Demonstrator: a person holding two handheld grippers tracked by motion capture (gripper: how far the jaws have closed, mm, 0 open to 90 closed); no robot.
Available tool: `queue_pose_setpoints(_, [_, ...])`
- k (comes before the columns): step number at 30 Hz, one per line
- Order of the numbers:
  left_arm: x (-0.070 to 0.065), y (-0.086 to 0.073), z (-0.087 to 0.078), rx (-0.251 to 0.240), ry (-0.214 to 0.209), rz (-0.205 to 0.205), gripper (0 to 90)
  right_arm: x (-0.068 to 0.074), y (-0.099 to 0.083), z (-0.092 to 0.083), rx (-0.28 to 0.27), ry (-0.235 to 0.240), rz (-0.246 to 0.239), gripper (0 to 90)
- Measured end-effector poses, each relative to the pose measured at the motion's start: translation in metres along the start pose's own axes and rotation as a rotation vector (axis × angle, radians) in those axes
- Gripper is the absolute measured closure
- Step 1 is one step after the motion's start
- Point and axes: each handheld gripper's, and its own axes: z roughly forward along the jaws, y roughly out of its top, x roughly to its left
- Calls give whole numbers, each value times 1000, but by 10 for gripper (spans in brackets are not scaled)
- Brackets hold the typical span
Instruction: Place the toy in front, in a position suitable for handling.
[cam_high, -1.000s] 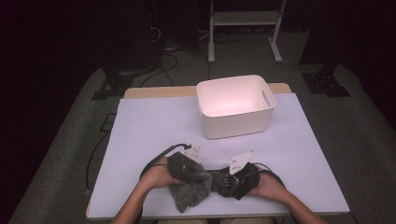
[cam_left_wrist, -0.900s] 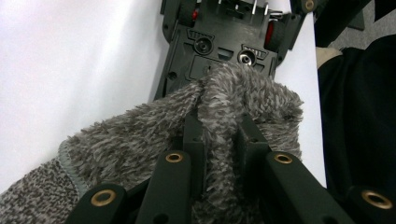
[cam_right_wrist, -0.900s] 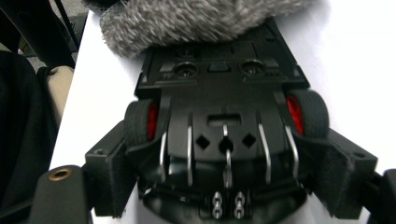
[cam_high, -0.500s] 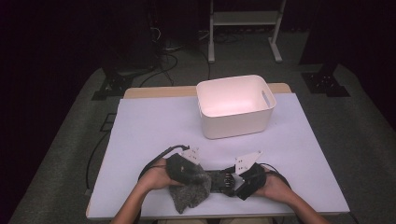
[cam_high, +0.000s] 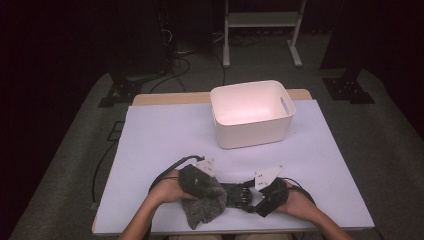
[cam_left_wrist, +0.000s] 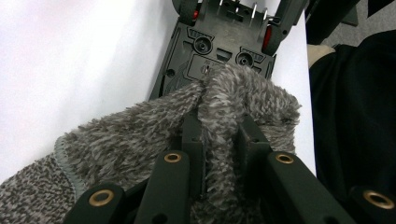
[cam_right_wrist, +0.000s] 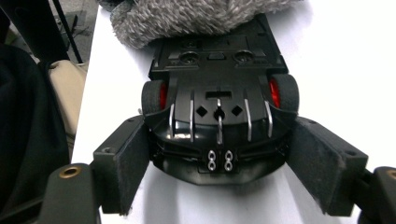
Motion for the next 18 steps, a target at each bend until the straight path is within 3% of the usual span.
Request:
queue_pose_setpoints(8, [-1, 9, 4, -3, -26, 16, 772, -2, -2, 0, 2, -2, 12, 229])
queue_pose_setpoints(18, [-13, 54, 31, -6, -93, 123, 772, -2, 3, 6, -3, 0, -7, 232])
